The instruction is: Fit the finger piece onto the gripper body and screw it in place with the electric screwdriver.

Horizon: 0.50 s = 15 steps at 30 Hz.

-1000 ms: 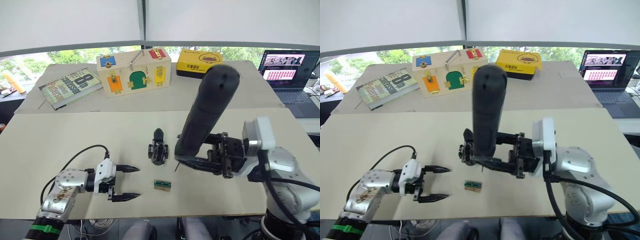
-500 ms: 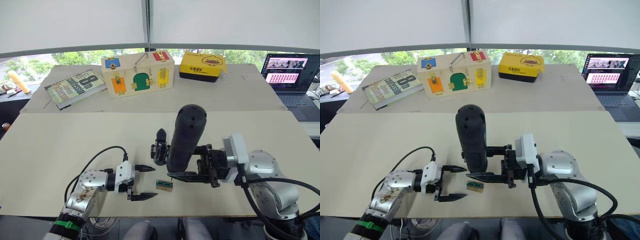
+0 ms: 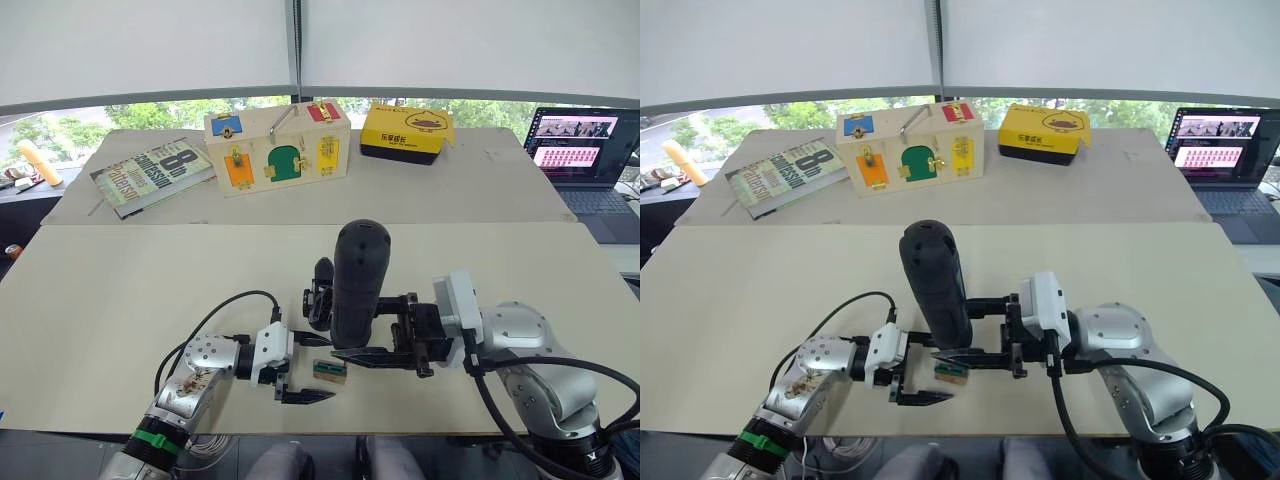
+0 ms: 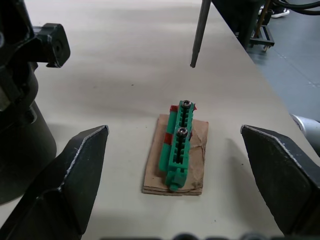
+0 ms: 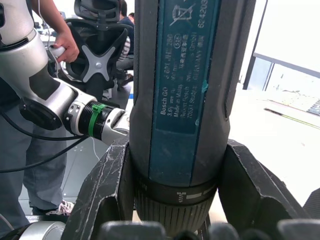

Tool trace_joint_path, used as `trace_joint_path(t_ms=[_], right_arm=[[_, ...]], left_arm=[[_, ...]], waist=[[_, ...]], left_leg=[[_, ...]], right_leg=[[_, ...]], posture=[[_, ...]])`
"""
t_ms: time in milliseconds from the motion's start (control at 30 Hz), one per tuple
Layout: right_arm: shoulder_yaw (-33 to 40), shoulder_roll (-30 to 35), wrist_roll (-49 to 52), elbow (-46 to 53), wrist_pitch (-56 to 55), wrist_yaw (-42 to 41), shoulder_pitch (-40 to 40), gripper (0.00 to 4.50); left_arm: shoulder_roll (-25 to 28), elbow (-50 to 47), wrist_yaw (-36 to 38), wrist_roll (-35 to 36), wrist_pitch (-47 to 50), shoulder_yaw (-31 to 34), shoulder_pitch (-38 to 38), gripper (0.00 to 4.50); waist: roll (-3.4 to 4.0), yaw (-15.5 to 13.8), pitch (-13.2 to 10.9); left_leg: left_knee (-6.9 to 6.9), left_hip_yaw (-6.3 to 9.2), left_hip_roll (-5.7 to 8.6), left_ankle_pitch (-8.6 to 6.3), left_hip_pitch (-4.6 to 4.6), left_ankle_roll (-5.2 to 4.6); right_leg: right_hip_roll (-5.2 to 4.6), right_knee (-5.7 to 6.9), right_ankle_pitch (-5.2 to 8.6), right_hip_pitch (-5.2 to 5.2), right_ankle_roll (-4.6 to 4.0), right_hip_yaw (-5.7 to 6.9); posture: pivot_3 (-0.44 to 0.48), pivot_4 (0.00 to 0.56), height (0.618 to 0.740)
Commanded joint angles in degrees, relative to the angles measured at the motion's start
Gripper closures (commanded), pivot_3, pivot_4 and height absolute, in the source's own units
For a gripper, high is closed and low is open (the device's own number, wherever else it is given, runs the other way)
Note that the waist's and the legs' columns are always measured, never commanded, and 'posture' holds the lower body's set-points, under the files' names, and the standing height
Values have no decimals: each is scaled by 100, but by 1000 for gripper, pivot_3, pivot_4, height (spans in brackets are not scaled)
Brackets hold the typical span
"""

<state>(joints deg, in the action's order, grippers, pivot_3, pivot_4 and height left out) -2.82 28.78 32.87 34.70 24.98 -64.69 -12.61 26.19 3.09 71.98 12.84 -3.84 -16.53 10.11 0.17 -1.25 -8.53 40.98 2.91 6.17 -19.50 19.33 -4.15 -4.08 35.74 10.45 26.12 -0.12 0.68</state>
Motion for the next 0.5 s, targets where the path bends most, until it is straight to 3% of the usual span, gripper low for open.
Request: trace_joint_path(t_ms=[33,500], right_arm=[[9,39,147,69,-282,13,-57,2588],[-222,61,92,-152,-630,13,-105,2588]], left_arm=[[42,124,15,-105,-18,-182,-157,0],[227,187,-34,-141,-64,-179,-340,0]], waist=[[0,5,0],[-1,57,1]], left_leg=[[0,0,0,0,0,0],[-6,0,-4,0,-3,0]], right_leg=[[0,0,0,0,0,0],[3,-1,1,1,0,-1]], posture=[[0,150,740],[0,150,740]])
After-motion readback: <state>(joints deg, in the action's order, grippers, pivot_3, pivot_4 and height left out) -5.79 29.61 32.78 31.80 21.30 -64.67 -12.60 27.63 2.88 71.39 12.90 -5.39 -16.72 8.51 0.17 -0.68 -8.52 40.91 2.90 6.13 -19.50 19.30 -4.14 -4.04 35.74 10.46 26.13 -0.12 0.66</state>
